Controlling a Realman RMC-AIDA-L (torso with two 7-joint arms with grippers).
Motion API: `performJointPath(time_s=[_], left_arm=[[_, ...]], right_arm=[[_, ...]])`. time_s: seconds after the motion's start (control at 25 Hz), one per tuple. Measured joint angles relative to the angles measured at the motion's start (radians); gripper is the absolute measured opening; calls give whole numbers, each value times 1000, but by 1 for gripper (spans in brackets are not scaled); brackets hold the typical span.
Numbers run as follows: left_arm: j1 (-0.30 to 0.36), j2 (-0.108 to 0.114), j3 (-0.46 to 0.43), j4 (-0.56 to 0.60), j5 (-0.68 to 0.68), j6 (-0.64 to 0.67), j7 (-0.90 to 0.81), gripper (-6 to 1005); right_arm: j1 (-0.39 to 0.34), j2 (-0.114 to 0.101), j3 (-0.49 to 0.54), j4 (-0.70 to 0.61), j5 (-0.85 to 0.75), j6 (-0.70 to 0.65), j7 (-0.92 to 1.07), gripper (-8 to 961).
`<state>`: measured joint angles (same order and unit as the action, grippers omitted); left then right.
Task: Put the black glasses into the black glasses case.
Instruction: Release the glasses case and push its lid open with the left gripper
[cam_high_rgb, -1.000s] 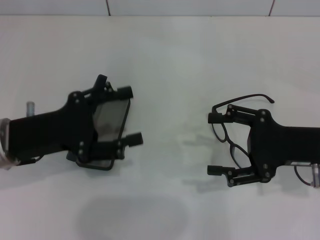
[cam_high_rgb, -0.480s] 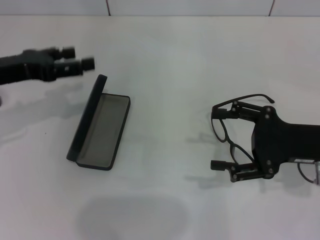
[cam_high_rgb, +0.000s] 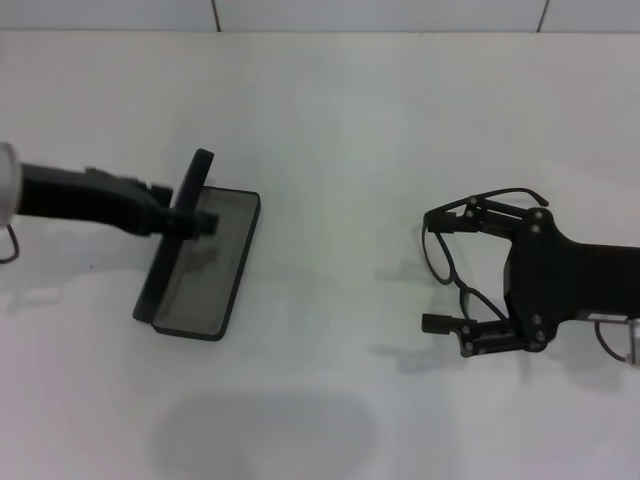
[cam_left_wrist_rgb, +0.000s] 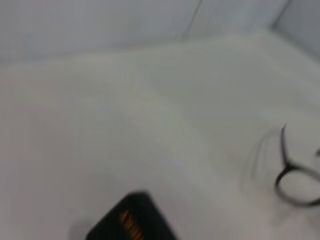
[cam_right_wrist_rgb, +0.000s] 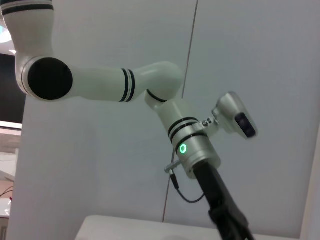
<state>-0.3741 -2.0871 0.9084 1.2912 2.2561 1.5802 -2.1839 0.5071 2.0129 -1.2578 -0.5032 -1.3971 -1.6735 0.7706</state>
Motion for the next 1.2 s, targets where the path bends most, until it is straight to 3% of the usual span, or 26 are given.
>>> performJointPath(time_s=[0.2, 0.6, 1.04, 1.2], left_arm=[[-4, -2, 100, 4, 72, -103, -85, 877], [-14, 1, 125, 7, 109, -120, -131, 834], [-52, 6, 122, 3, 139, -122, -138, 401], [-71, 2, 122, 6, 164, -122, -142, 332]], right_arm=[[3, 1, 0, 0, 0, 9, -1, 884], [7, 1, 0, -1, 0, 26, -1, 884], [5, 1, 0, -2, 0, 26, -6, 884], [0, 1, 0, -2, -1, 25, -16, 884]])
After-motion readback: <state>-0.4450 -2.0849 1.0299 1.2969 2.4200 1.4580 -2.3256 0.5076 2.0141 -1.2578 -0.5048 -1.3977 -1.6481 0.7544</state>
